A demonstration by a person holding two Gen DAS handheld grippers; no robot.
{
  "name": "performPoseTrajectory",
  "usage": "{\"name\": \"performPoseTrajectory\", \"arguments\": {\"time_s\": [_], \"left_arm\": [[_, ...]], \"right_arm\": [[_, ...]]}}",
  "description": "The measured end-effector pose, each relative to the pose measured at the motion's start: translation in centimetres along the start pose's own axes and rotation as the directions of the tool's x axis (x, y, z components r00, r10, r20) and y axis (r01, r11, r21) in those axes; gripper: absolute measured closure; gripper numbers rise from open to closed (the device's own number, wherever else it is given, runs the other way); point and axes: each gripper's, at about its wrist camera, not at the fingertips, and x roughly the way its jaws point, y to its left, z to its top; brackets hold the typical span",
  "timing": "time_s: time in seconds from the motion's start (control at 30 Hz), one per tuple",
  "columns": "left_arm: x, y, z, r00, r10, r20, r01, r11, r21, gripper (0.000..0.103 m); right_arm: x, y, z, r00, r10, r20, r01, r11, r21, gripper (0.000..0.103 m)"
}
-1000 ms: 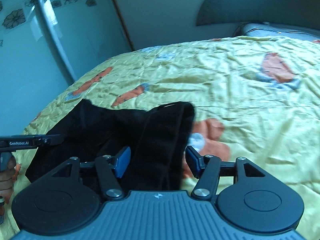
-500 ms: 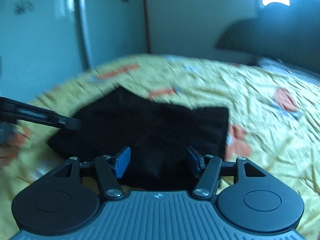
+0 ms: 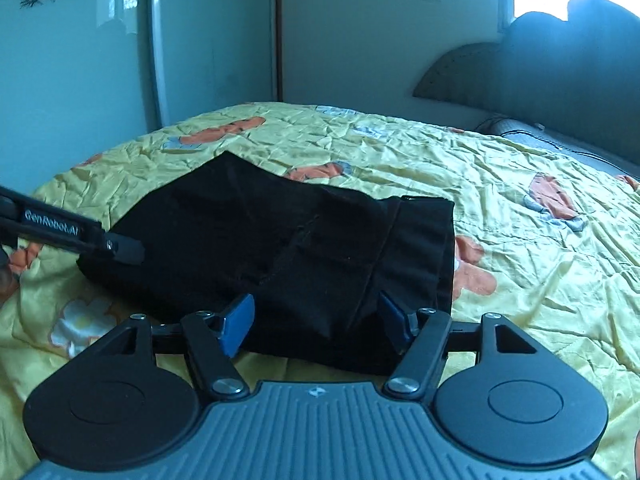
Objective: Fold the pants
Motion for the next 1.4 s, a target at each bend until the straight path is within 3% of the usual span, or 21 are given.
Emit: {"name": "performPoseTrajectory", "arguments": {"time_s": [0.2,0.33,0.8,1.4], "left_arm": [[-0.8,-0.5,-0.5,0.999,0.031,0.019,-0.031,0.999,0.034,0.033],[-1.5,-0.7,-1.1,0.999,0.043,0.028,-0.044,0.998,0.044,0.030],[-2.1,-1.0,-3.7,0.999,0.050,-0.005,-0.050,0.996,0.076,0.026],[-2.4,-2.5,-5.7,0.995,0.087,0.050,-0.094,0.983,0.156,0.023]], "right_arm": [[-0.6,0.6,-0.4,1.000,0.002,0.015,-0.002,1.000,0.025,0.034],[-1.5,1.1,-0.7,1.000,0.014,0.017,-0.014,0.999,0.033,0.025],[-3.5,2.5,-2.5,0.999,0.034,-0.015,-0.033,0.997,0.071,0.025],[-5.4,4.5,-3.5,0.994,0.085,-0.070,-0.077,0.991,0.109,0.021]]}}
